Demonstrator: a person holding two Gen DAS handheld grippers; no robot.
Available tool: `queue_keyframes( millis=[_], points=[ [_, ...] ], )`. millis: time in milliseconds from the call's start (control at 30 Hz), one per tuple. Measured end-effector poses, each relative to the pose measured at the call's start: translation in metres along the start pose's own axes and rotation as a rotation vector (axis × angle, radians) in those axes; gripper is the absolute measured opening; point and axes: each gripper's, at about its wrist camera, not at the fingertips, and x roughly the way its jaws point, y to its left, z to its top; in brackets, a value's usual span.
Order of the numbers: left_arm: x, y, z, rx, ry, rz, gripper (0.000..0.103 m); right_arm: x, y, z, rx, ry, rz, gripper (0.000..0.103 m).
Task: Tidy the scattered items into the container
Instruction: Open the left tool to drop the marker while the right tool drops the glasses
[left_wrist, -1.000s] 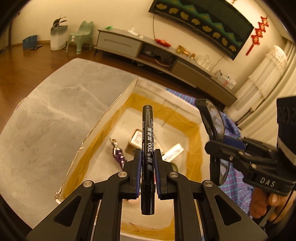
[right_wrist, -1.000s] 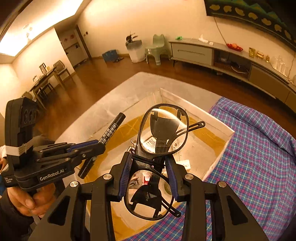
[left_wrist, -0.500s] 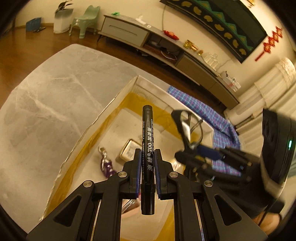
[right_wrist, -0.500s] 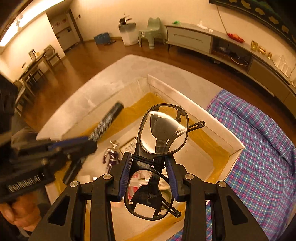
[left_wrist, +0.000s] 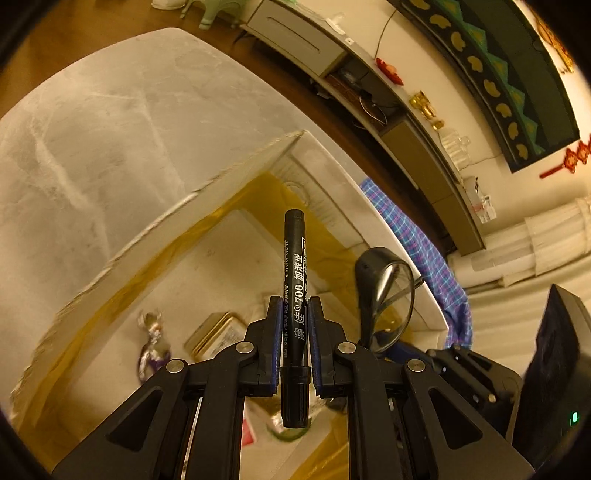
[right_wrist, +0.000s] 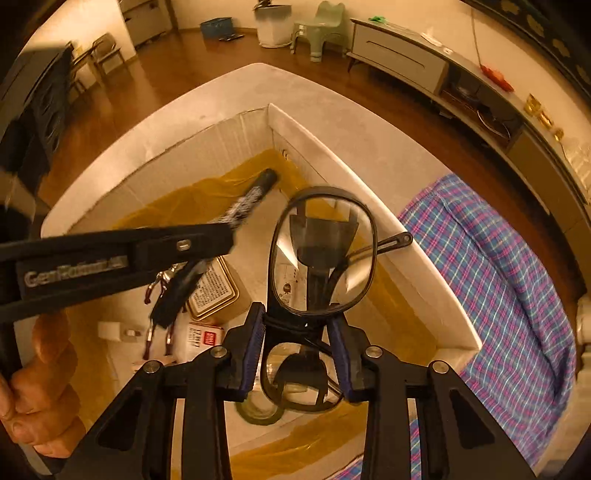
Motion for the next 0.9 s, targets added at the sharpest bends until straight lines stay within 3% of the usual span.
queue_keyframes(
  millis=[133, 200, 233, 267, 367, 600, 900],
  points=[
    [0.016, -0.007, 0.004, 0.037, 0.008, 0.013, 0.014, 0.000, 0.005, 0.002, -0.040, 0.004, -0.026, 0.036],
    [0.019, -0.008, 0.004, 0.056, -0.001, 0.032, 0.031, -0.001, 0.006, -0.002, -0.057, 0.009, -0.039, 0.037],
    [0.019, -0.007, 0.003, 0.058, -0.005, 0.040, 0.044, -0.001, 0.005, -0.004, -0.057, 0.007, -0.045, 0.038],
    [0.019, -0.005, 0.003, 0.053, -0.009, 0.041, 0.046, -0.003, 0.004, -0.006, -0.054, 0.002, -0.052, 0.042],
    [0.016, 0.001, 0.003, 0.051, -0.007, 0.036, 0.046, -0.009, -0.001, -0.011, -0.038, -0.021, -0.060, 0.052],
    [0.005, 0.002, -0.002, 0.082, -0.006, 0.046, 0.046, -0.026, -0.002, -0.012, -0.014, -0.059, -0.066, 0.052],
    [-0.013, -0.008, -0.033, 0.168, -0.004, 0.085, 0.046, -0.031, 0.005, -0.024, -0.015, -0.039, -0.052, 0.052]
  ],
)
